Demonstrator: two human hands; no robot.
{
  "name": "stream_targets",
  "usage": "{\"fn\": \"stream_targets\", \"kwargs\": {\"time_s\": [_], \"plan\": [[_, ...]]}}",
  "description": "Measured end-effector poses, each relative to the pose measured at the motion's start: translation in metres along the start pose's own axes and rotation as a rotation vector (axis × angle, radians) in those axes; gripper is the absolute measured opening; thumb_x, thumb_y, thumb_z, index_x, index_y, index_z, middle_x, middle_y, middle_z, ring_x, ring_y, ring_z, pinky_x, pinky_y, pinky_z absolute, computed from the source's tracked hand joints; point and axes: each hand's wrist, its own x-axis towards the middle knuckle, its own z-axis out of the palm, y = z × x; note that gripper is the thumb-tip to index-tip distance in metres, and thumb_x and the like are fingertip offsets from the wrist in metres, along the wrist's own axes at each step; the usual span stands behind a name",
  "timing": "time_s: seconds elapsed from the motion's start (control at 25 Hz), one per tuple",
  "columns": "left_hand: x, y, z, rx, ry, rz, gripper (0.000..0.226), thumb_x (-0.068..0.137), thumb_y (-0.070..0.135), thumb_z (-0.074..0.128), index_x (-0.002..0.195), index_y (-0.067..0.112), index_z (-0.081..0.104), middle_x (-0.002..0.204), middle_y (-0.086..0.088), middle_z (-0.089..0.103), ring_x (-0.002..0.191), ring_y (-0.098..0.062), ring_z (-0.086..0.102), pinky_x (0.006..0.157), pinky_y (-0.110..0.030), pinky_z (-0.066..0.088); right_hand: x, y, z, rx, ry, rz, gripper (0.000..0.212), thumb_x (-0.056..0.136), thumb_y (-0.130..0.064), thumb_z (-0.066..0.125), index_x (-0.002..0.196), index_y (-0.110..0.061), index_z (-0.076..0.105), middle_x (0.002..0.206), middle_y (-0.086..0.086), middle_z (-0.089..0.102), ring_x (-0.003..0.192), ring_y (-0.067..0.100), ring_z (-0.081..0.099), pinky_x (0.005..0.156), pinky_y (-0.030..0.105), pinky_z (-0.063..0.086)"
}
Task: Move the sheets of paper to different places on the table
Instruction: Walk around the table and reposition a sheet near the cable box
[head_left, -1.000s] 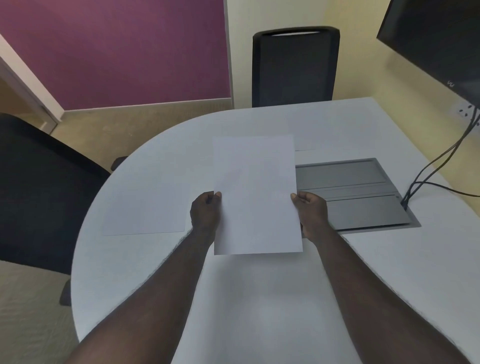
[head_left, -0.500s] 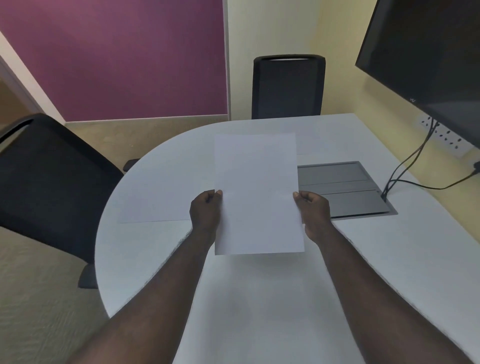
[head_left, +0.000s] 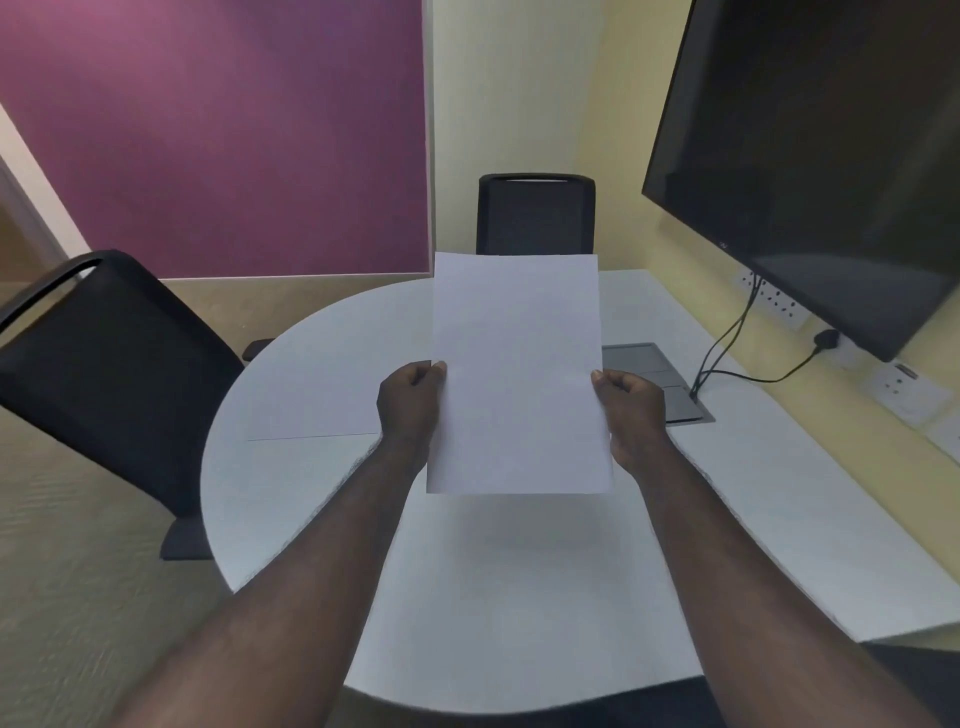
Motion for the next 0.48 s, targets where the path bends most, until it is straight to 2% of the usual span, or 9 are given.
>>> {"fn": "stream_targets", "kwargs": {"time_s": [0.08, 0.24, 0.48], "plan": [[-0.017, 0.008, 0.005, -0.016, -0.01, 0.012, 0.017, 0.084, 0.028, 0.063, 0.075, 0.017, 0.072, 0.068, 0.014, 0.067, 0.064, -0.011, 0.059, 0.06, -0.023, 0.045, -0.01, -0.007, -0.016, 0.007, 0.008, -0.003, 0.025, 0.089, -0.017, 0.07, 0.108, -0.002, 0.07, 0.11, 0.016, 0.072, 0.102, 0.029, 0.067, 0.099, 0.052, 0.053], [-0.054, 0.016, 0.027, -0.021, -0.021, 0.025, 0.017, 0.082, 0.029, 0.064, 0.077, 0.015, 0.072, 0.074, 0.009, 0.068, 0.068, -0.013, 0.059, 0.065, -0.025, 0.047, -0.024, -0.017, -0.058, 0.006, 0.01, -0.006, 0.031, 0.089, -0.018, 0.07, 0.113, 0.001, 0.068, 0.115, 0.018, 0.071, 0.112, 0.033, 0.065, 0.1, 0.053, 0.052], [-0.122, 0.009, 0.092, -0.018, -0.012, 0.002, 0.017, 0.082, 0.031, 0.065, 0.078, 0.016, 0.071, 0.074, 0.01, 0.065, 0.069, -0.012, 0.057, 0.064, -0.024, 0.044, -0.024, -0.022, -0.152, -0.015, 0.014, -0.01, 0.022, 0.089, -0.017, 0.07, 0.107, -0.004, 0.069, 0.113, 0.018, 0.071, 0.11, 0.034, 0.066, 0.099, 0.052, 0.053]]}}
